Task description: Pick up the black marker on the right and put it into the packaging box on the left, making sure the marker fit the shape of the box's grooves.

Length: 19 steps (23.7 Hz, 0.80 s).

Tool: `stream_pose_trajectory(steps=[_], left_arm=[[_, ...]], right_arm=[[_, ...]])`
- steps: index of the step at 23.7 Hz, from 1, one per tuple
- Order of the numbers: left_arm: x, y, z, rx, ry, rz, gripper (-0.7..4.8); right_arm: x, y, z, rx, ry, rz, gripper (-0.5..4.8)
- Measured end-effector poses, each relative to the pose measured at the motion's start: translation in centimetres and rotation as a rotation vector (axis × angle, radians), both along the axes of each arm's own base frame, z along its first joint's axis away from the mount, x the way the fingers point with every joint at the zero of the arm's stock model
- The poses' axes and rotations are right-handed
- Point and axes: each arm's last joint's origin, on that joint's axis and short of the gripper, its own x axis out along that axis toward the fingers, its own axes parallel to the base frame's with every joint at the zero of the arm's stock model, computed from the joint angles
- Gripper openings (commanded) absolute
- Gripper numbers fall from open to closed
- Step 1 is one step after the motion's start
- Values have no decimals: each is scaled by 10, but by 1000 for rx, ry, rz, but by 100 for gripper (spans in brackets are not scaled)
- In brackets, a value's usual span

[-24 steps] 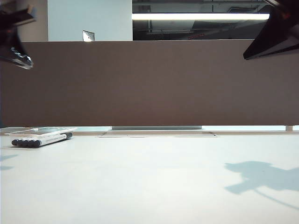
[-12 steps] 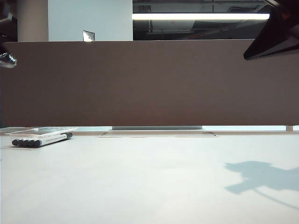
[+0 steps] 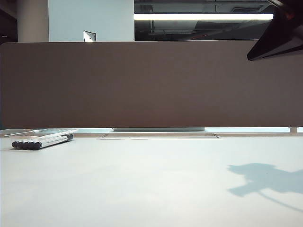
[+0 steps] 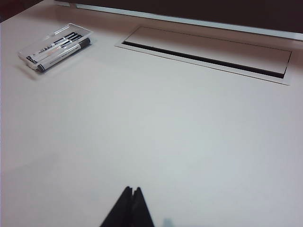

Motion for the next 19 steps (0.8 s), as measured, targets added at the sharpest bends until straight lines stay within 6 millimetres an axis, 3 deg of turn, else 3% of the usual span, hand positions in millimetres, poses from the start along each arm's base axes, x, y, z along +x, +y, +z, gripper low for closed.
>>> stream_pose_trajectory(steps=[7, 12, 19], left_arm=[[-11, 11, -16, -5, -42, 77, -6], [-19, 18, -17, -11, -119, 136, -6], [-23, 18, -45, -8, -93, 136, -6]], right_arm=[[0, 0, 0, 0, 0, 0, -9], [0, 0, 0, 0, 0, 0, -9], [0, 0, 0, 0, 0, 0, -9]])
